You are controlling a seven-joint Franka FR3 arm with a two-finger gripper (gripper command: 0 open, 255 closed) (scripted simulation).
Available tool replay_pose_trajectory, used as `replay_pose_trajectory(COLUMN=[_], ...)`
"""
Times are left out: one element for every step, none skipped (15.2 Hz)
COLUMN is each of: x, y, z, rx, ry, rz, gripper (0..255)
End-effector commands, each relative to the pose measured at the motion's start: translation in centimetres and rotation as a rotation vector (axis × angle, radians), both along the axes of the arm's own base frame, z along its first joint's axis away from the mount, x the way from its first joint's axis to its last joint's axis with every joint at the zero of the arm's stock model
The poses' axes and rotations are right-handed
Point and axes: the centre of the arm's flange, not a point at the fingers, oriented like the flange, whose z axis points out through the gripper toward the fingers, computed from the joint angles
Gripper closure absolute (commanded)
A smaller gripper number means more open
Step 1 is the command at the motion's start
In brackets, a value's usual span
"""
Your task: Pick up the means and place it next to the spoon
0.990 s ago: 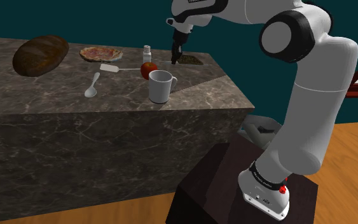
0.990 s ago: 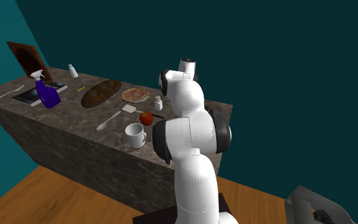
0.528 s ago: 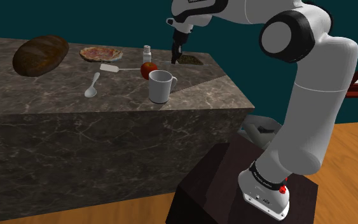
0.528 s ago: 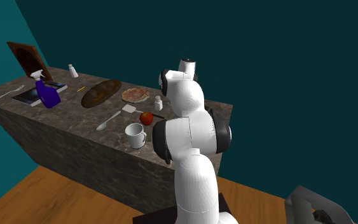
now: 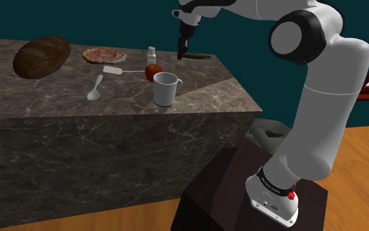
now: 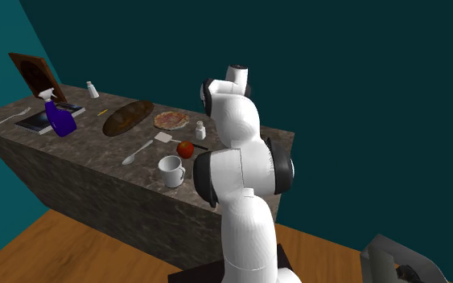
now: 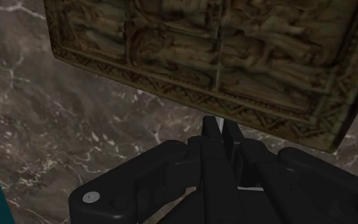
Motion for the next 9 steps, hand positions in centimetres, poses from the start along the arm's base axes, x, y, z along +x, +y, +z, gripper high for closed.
replay_pose_trajectory(x=[0.0,0.0,0.0,0.0,0.0,0.0,0.0,0.0,0.0], y=[-0.1,-0.1,-0.1,-0.1,-0.1,-0.1,-0.1,-0.1,-0.1], z=[1.1,1.6,2.2,2.7,3.2,3.8,4.3,4.8,5.3], rx=[0.0,0.0,0.0,0.0,0.0,0.0,0.0,0.0,0.0], ry=[0.0,0.0,0.0,0.0,0.0,0.0,0.0,0.0,0.0], rz=[0.0,0.0,0.0,0.0,0.0,0.0,0.0,0.0,0.0], gripper=[255,255,255,255,255,255,255,255,255])
